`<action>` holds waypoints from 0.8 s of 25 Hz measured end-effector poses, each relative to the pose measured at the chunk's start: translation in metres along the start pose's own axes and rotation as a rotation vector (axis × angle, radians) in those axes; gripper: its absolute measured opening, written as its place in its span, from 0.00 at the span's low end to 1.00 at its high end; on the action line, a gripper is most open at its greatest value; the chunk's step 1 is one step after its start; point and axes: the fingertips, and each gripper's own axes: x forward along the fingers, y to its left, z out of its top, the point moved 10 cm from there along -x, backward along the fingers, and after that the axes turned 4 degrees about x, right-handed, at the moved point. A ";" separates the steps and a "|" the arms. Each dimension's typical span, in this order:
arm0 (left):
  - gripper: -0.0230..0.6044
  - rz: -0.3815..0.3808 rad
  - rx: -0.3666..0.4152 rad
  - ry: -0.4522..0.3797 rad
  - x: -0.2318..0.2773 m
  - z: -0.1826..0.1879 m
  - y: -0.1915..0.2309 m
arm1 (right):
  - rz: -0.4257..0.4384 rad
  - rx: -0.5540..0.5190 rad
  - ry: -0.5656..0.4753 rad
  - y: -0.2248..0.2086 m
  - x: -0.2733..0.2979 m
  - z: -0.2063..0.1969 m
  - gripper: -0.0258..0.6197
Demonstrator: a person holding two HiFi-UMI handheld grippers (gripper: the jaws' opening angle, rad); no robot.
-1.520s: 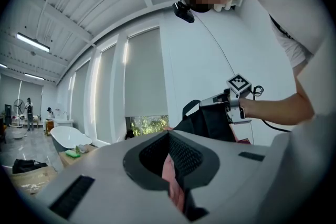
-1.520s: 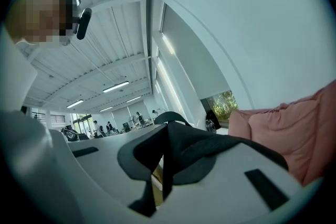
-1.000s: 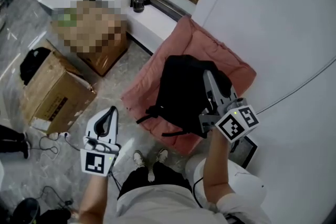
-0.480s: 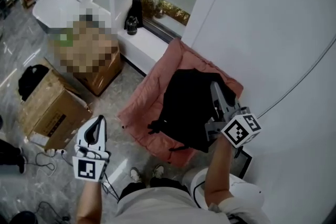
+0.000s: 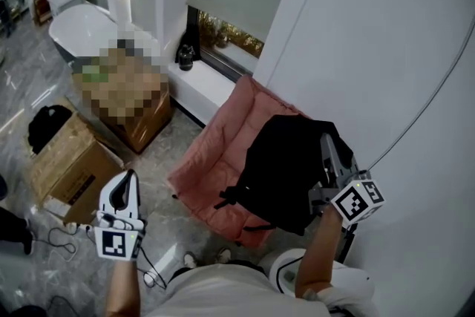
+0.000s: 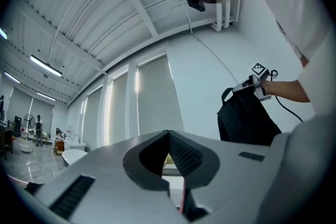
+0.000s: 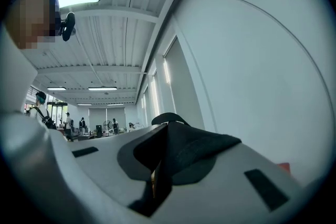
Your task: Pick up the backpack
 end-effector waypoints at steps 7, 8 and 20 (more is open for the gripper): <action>0.05 0.026 -0.009 -0.012 -0.015 0.009 0.011 | -0.087 -0.065 -0.015 0.002 -0.027 0.013 0.09; 0.05 0.030 -0.009 -0.020 -0.018 0.009 0.011 | -0.100 -0.073 -0.015 0.002 -0.030 0.013 0.09; 0.05 0.048 0.018 -0.031 -0.029 0.014 0.022 | -0.216 -0.045 -0.045 -0.005 -0.082 0.013 0.09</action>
